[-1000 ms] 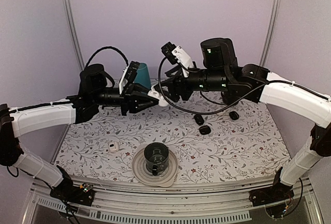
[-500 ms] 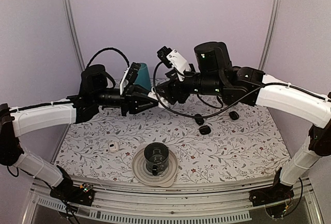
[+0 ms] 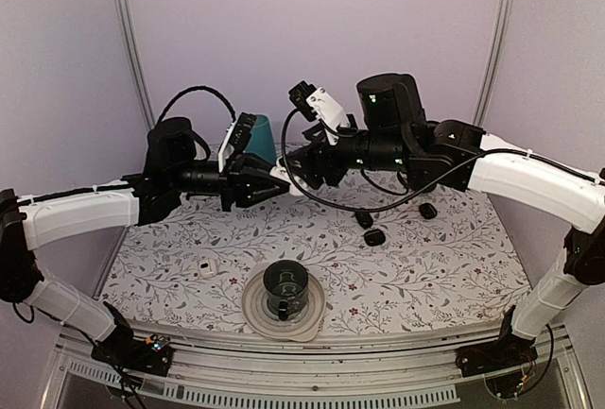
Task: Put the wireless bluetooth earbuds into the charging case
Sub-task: Adjust the left earbud in the left side groove of the charging case, then close the charging case with the earbuds.
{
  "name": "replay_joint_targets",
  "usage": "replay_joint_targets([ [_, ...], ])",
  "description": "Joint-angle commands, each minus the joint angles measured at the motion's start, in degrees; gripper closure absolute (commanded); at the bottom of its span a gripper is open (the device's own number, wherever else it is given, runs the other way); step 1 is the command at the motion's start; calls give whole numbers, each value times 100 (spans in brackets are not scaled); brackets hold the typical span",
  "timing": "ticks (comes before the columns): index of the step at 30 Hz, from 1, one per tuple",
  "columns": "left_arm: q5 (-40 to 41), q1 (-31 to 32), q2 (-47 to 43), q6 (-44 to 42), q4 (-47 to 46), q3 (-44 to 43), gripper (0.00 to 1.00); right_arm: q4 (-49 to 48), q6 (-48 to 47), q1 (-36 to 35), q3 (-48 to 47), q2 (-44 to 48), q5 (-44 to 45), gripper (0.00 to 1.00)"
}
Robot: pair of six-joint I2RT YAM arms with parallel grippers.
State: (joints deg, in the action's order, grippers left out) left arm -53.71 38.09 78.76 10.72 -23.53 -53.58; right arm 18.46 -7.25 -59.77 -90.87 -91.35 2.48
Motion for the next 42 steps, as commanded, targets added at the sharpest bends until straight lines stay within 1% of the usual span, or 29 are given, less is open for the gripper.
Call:
replay_joint_targets([
  [1, -25, -23, 7, -9, -214, -52, 100, -199, 267, 70, -265, -7, -425, 24],
  [5, -17, -31, 8, -13, -220, -30, 100, -330, 398, 131, -297, 36, -681, 24],
  [12, 0, -30, 20, -9, -257, -46, 100, -579, 834, 364, -35, 234, -1343, 24],
  [18, 16, -23, 34, 51, -310, -56, 100, -1199, 1539, 856, 543, 530, -2729, 23],
  [22, 173, -32, -28, 56, -328, -17, 100, -1434, 1897, 1073, 681, 580, -3265, 23],
  [28, 332, -58, 13, 135, -415, -65, 100, -1900, 2497, 1313, 1205, 852, -3597, 22],
  [32, 357, -72, 133, 291, -635, -117, 100, -2523, 2942, 1496, 1679, 1011, -3885, 20],
  [36, 337, -79, 220, 481, -1022, -87, 100, -2728, 3167, 1567, 1806, 968, -4040, 18],
  [42, 342, -129, 315, 581, -1201, -131, 100, -3229, 3555, 1589, 1889, 767, -4616, 16],
])
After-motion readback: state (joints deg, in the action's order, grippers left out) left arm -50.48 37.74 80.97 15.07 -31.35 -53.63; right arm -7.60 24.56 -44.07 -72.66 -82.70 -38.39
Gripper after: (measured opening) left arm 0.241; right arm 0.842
